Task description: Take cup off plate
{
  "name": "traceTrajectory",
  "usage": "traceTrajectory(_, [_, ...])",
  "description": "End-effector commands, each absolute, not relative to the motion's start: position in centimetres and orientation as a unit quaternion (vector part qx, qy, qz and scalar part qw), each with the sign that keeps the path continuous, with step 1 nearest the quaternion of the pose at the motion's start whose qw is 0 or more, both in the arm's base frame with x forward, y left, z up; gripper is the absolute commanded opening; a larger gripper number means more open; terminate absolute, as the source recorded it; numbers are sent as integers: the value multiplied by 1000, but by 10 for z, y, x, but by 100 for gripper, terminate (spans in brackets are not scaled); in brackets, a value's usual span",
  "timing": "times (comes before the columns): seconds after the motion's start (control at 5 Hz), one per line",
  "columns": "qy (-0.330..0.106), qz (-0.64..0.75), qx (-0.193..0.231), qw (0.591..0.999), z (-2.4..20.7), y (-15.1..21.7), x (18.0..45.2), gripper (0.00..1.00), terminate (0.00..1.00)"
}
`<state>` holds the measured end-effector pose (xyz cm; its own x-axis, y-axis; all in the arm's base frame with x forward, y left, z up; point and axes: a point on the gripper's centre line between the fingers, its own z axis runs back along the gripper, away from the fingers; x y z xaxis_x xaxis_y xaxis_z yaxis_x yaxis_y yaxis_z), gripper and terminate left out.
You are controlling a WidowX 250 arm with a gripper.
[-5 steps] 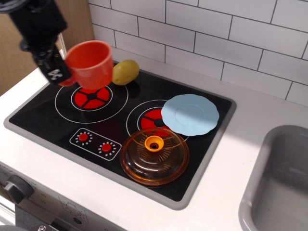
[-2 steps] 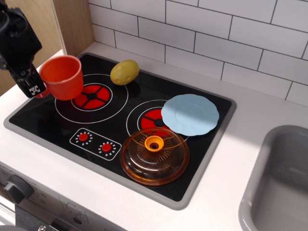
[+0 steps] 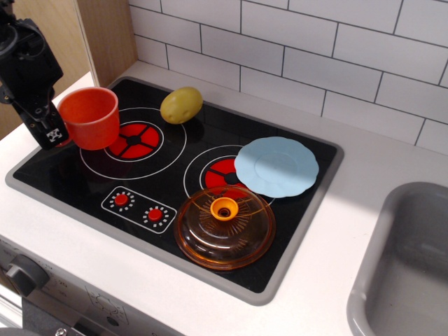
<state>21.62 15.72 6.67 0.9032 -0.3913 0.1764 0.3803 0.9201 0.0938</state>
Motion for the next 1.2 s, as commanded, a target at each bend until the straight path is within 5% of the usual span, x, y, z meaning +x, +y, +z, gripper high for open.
traceTrajectory(0.0, [-115,-193,45,973,89,155,214,100,0])
traceTrajectory(0.4, [-152,-165,39,974,139,142,215,100,0])
traceTrajectory(0.8, [-174,-164,12,971,154,133,220,100,0])
traceTrajectory(1.0, [-174,-164,12,971,154,133,220,100,100])
